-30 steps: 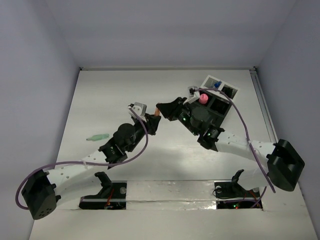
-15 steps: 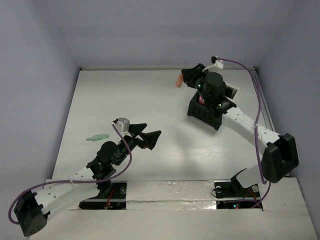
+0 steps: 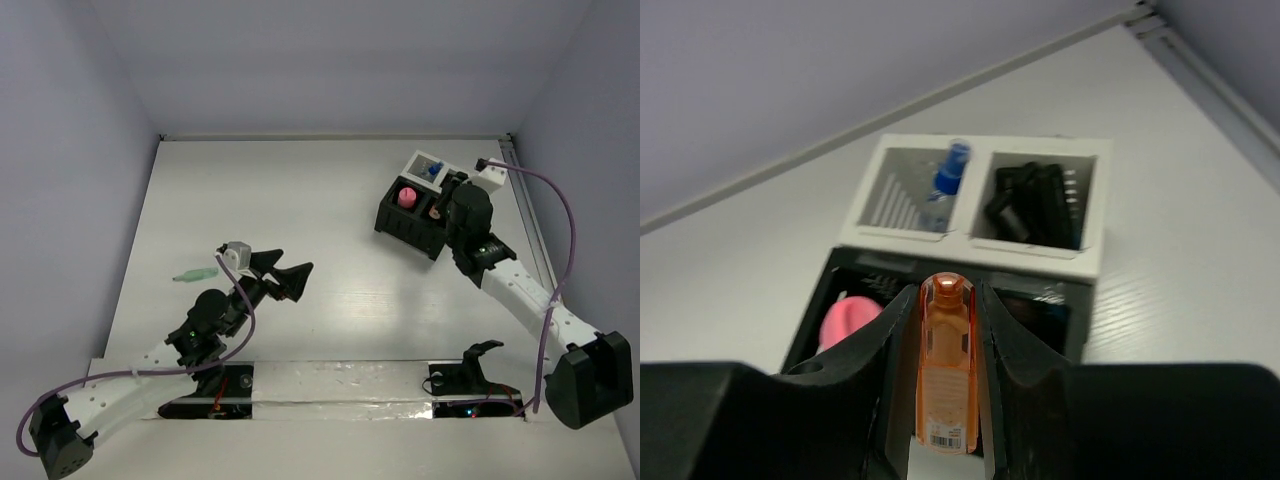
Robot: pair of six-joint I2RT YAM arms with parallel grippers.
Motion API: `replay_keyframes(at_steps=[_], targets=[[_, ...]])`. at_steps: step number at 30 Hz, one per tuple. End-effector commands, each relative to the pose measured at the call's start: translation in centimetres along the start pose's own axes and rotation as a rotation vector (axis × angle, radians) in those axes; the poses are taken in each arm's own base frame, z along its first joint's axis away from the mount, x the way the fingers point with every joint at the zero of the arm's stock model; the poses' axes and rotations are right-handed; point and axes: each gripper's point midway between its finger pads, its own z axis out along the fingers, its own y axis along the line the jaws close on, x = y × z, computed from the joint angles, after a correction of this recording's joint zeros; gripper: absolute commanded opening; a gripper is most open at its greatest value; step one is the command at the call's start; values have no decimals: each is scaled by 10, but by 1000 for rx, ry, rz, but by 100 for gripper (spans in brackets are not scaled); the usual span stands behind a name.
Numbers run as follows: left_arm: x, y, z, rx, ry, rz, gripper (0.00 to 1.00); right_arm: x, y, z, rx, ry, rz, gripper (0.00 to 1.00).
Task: Sort the stationery into containers
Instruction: Place the pen in the storage box, then pick up the pen from the center of the board.
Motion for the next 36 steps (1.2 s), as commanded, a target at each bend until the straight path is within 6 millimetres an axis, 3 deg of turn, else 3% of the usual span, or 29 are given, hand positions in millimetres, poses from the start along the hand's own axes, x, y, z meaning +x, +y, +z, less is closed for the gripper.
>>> replay_keyframes(at_steps=[1,2,7,11,14,15,18,22,23,26,27,28,29,30,31,32,33,34,35,36], targets=[[-6,4,-3,-18,-31,8,99,-14,-32,9,133,-57,-67,0],[-7,5,-3,-23,-35,4,99,-15,-41,14,154,-55,-69,0],[-7,9,-4,-44,-36,6,99,0,-39,31,146,-18,-83,1],[-6,9,-3,-49,-29,11,99,14,-34,41,137,17,-94,12],[-6,12,-3,-62,-33,5,99,18,-25,42,87,27,-76,26],[-6,12,-3,-64,-37,4,99,15,-21,39,59,22,-67,42],[-12,11,-2,-69,-52,-9,99,10,-5,34,-31,26,-54,65],[-18,7,7,-85,-51,-25,99,0,21,24,-154,41,-40,74],[-17,7,9,-88,-43,-29,99,-3,25,23,-173,42,-39,74],[-25,2,15,-93,-47,-46,99,3,77,4,-420,94,-21,53],[-30,0,15,-93,-54,-59,99,14,106,-12,-569,145,-19,28],[-47,-6,15,-85,-84,-74,99,14,128,-22,-665,159,-8,18],[-51,-5,14,-105,-81,-70,99,34,144,-25,-726,217,-14,13],[-59,-5,12,-119,-92,-74,99,45,161,-33,-793,247,-25,11],[-88,-7,9,-146,-151,-96,99,58,189,-56,-908,268,-54,9],[-88,-2,4,-179,-129,-92,99,62,208,-64,-970,275,-62,9],[-97,-4,1,-181,-141,-105,99,92,222,-71,-1042,354,-80,9],[-120,-12,-7,-164,-189,-137,99,98,240,-83,-1117,355,-68,10],[-123,-8,-12,-187,-181,-134,99,103,251,-87,-1157,375,-37,10],[-132,-7,-18,-200,-192,-137,99,130,258,-86,-1182,434,-36,10]])
